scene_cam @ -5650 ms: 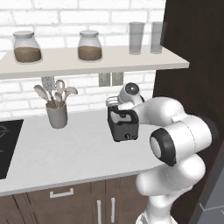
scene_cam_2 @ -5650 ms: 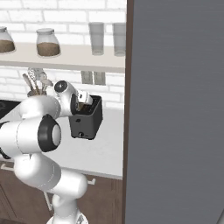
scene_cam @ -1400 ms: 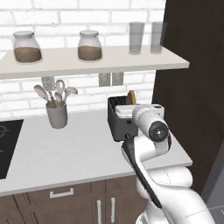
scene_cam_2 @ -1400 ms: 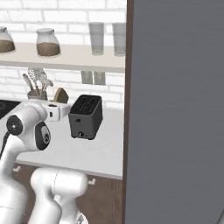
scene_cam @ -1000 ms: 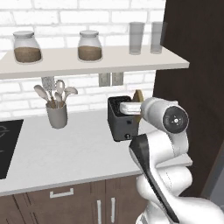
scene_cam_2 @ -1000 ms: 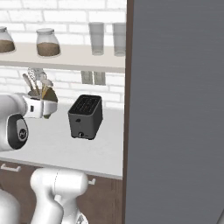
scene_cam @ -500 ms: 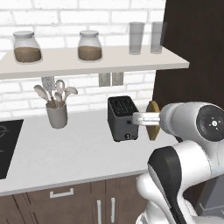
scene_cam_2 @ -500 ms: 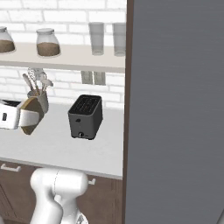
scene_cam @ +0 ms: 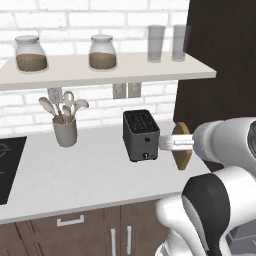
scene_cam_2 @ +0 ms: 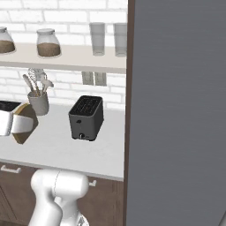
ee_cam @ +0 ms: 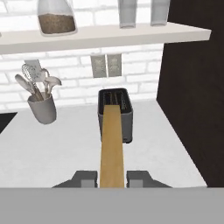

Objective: Start the toaster. Once the lever pops up, take the bread to the plate on the dining counter.

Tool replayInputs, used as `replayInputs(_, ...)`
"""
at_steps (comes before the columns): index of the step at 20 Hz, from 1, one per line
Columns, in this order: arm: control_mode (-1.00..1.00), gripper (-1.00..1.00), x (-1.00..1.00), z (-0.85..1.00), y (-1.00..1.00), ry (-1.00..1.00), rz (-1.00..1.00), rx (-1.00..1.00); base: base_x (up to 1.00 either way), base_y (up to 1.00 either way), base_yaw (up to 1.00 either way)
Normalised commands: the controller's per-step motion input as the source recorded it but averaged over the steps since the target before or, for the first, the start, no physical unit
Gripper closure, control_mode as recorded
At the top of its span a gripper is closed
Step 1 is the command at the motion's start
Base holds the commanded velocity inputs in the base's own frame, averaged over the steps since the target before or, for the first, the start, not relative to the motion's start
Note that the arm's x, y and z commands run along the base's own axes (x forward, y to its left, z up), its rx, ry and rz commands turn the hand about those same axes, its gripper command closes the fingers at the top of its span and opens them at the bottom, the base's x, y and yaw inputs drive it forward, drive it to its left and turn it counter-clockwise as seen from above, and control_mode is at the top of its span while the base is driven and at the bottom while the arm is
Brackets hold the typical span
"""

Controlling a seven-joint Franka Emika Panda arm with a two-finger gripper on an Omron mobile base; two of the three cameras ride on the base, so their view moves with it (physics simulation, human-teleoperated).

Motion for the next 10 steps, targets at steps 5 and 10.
replayInputs(5,-1.0,1.0,0.0,0.0,0.0,0.0,0.0,0.0,0.0,0.0,0.0)
replayInputs(10,-1.0,1.0,-0.07,0.0,0.0,0.0,0.0,0.0,0.0,0.0,0.0)
